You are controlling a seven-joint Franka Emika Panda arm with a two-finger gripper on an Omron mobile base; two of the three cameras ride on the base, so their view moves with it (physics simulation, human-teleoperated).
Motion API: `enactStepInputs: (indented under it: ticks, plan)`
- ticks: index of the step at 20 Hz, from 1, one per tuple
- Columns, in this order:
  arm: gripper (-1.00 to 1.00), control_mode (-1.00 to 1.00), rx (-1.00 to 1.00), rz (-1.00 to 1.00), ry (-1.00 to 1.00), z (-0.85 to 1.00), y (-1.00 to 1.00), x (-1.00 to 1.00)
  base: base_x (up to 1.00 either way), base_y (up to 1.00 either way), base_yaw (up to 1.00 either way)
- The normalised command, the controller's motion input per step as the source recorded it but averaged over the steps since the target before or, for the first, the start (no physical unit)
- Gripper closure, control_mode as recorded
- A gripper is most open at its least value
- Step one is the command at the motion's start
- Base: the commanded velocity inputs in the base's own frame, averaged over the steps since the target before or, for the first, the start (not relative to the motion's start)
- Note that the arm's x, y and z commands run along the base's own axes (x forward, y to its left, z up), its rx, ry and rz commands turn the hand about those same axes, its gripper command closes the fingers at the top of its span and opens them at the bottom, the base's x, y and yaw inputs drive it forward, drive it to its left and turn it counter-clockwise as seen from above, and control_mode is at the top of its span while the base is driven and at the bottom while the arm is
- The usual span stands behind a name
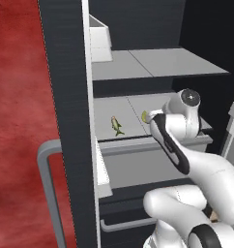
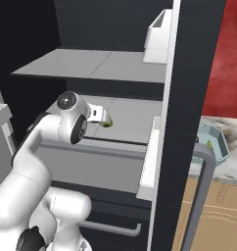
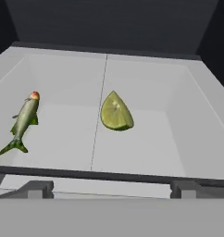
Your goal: Place one lemon wedge and one fish in each tupperware on the nearby counter, to pack two identical lunches.
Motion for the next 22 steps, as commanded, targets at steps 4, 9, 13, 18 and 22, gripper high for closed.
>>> enactStepInputs:
  ticks: [4,9,13,18,22]
  plan:
    - [-1.00,-1.00,0.00,0.05,0.00,-0.21,0.00,0.38,0.00,0.00,0.00]
    - [-1.00,-1.00,0.00,0.01,0.00,-0.12,-0.03,0.37,0.00,0.00,0.00]
    - [-1.00,-1.00,0.00,0.00,0.00,-0.10,-0.05,0.30,0.00,0.00,0.00]
    - [-1.00,-1.00,0.00,0.00,0.02,-0.14,-0.03,0.19,0.00,0.00,0.00]
    - [-1.00,-1.00,0.00,0.00,0.00,-0.13,0.00,0.24,0.00,0.00,0.00]
